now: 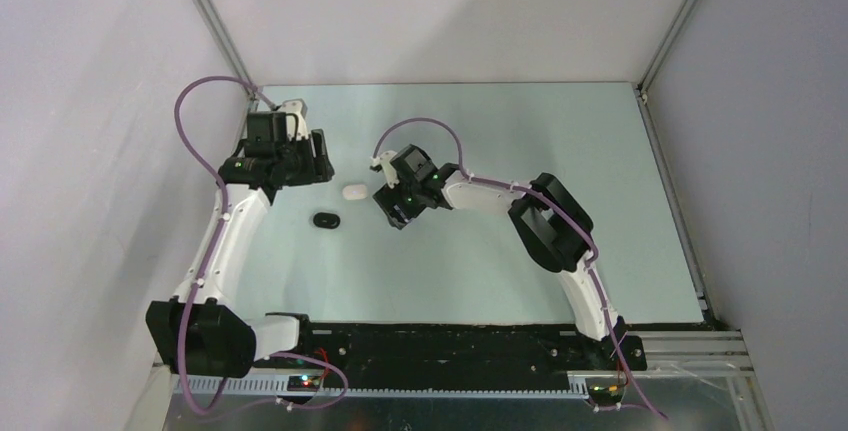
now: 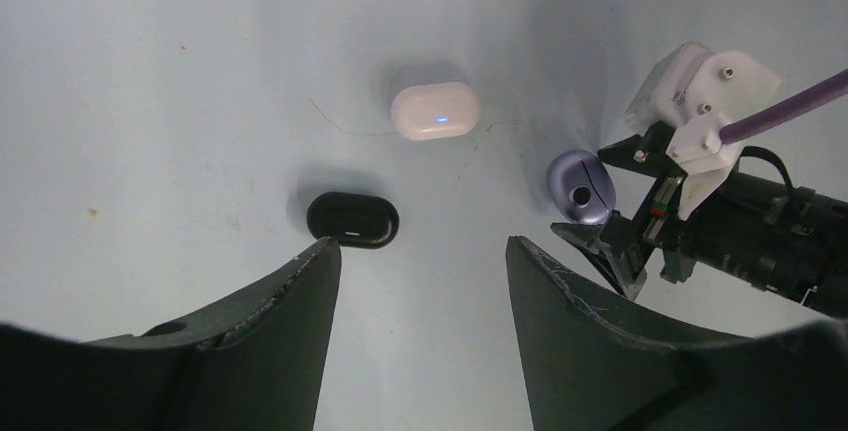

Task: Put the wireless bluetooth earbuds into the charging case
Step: Pick up the charging case at the center of the board, then open the charging case at the center of the board.

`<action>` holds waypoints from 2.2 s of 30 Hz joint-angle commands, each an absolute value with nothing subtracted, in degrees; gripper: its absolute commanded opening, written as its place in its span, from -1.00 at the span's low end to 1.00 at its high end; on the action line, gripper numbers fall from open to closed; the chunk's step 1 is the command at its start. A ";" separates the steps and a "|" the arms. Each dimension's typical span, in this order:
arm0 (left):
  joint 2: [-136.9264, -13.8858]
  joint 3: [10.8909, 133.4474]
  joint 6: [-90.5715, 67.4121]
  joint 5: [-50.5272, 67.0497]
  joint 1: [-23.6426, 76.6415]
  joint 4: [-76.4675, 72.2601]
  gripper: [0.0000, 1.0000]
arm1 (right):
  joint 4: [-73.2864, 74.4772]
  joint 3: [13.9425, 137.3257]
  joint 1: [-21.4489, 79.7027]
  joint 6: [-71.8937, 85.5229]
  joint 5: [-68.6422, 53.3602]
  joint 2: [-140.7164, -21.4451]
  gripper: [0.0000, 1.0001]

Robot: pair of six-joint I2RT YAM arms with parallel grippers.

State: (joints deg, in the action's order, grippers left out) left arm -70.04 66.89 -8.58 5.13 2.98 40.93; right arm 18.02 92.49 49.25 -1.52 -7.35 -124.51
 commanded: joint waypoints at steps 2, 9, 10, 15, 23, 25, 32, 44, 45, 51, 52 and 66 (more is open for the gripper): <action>-68.36 65.47 -10.83 7.25 2.44 39.06 0.34 | 18.27 89.90 49.98 -2.57 -7.63 -123.65 0.46; -69.31 65.15 -11.43 7.56 2.45 38.03 0.33 | 16.82 87.76 49.44 -5.94 -8.34 -123.24 0.20; -69.46 65.18 -11.47 7.84 2.46 37.91 0.33 | 16.63 87.69 49.33 -6.53 -8.70 -123.14 0.12; -71.68 64.66 -10.91 11.40 2.45 35.29 0.31 | 14.28 85.31 48.40 -14.71 -10.76 -119.07 -0.07; -75.53 64.26 -13.11 34.32 2.83 19.09 0.32 | 9.46 74.89 42.67 -29.37 -21.34 -100.08 -0.29; -76.86 65.61 -15.12 39.85 3.66 15.09 0.32 | 8.33 72.98 40.83 -32.96 -24.16 -95.49 -0.31; -81.92 70.89 -18.90 52.40 10.65 6.43 0.34 | 2.71 68.94 37.78 -44.53 -28.02 -85.18 -0.31; -87.31 78.30 -13.68 56.69 15.88 11.00 0.27 | -5.88 68.95 38.68 -45.56 -24.48 -83.76 -0.28; -87.92 79.38 -12.87 56.51 16.03 12.70 0.26 | -6.24 68.92 38.85 -45.47 -24.41 -83.69 -0.28; -90.76 82.83 -10.59 54.75 17.17 17.85 0.22 | -7.52 68.91 39.28 -45.61 -24.28 -83.29 -0.28; -91.08 83.16 -10.48 54.84 17.32 18.72 0.22 | -7.72 68.93 39.24 -45.66 -24.22 -83.31 -0.27; -98.23 93.68 -4.34 58.65 17.67 31.38 0.13 | -9.35 70.53 39.23 -46.26 -21.13 -85.72 -0.23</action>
State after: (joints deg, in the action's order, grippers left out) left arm -96.49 89.73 -7.94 56.62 17.50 26.02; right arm -5.23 68.27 38.96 -45.69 -22.22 -85.06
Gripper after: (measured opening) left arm 0.527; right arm 0.569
